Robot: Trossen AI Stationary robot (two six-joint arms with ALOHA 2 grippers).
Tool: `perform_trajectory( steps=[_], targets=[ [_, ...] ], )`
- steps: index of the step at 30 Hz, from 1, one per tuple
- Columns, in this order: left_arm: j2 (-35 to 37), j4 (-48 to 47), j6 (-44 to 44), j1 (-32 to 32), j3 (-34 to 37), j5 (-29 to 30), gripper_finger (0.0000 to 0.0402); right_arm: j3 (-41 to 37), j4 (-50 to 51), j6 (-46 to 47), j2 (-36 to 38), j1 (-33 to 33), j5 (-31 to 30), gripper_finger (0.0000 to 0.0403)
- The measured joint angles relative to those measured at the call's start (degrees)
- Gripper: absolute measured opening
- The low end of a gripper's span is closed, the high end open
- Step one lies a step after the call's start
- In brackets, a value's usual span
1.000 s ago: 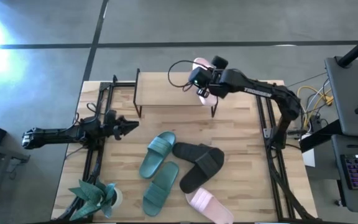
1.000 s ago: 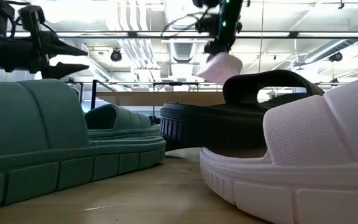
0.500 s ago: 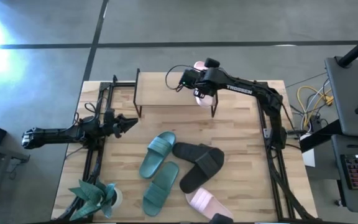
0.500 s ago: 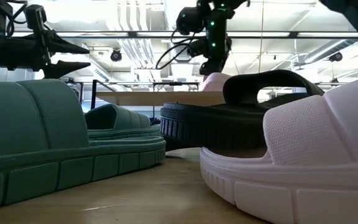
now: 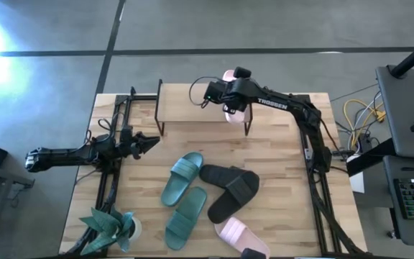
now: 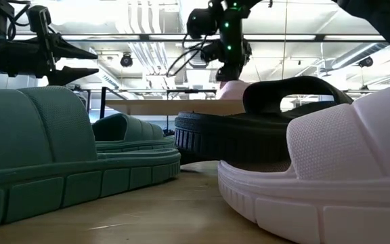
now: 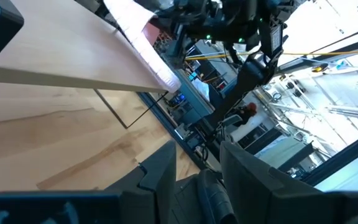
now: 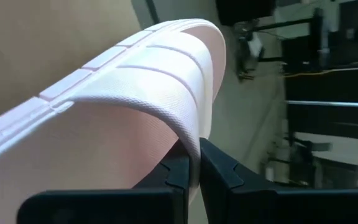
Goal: Pick and place slides into the shelf
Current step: Put the top pink slipper on the shelf, then put the pink slipper on the shelf
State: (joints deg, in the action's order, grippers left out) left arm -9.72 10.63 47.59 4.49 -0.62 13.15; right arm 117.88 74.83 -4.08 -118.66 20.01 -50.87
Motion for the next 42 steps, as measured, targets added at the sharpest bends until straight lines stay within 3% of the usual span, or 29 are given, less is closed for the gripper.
perform_trajectory(
  steps=[12,23,25,27,32,33,35,42],
  targets=[
    [-0.01,0.00,-0.39,0.00,0.00,-0.60,0.0111,0.29,4.78,1.42,0.20,0.00,1.38,0.0113],
    [0.02,0.01,-0.07,-0.02,0.02,-2.31,0.0111,0.90,12.31,2.08,1.51,-1.55,3.48,0.0157],
    [0.01,0.02,0.01,-0.02,0.02,-2.47,0.0111,0.92,14.09,2.60,2.47,-2.18,7.01,0.0157],
    [0.11,0.38,0.11,-0.02,0.02,-2.58,0.0111,0.97,14.79,3.07,3.59,-2.94,14.25,0.0155],
    [0.11,2.26,0.08,0.00,-0.49,-2.55,0.0111,0.99,14.26,5.16,6.40,-4.02,51.18,0.0146],
    [0.11,3.11,0.05,0.02,-0.51,-2.54,0.0111,0.99,14.25,6.01,6.76,-4.30,56.13,0.0143],
    [0.07,4.13,-0.29,0.01,-0.52,-2.54,0.0111,0.99,14.38,7.29,6.94,-5.88,60.04,0.0139],
    [-0.02,4.41,-0.42,0.00,-0.54,-2.57,0.0111,0.85,15.15,11.81,7.69,-14.03,60.71,0.0130]
  ],
)
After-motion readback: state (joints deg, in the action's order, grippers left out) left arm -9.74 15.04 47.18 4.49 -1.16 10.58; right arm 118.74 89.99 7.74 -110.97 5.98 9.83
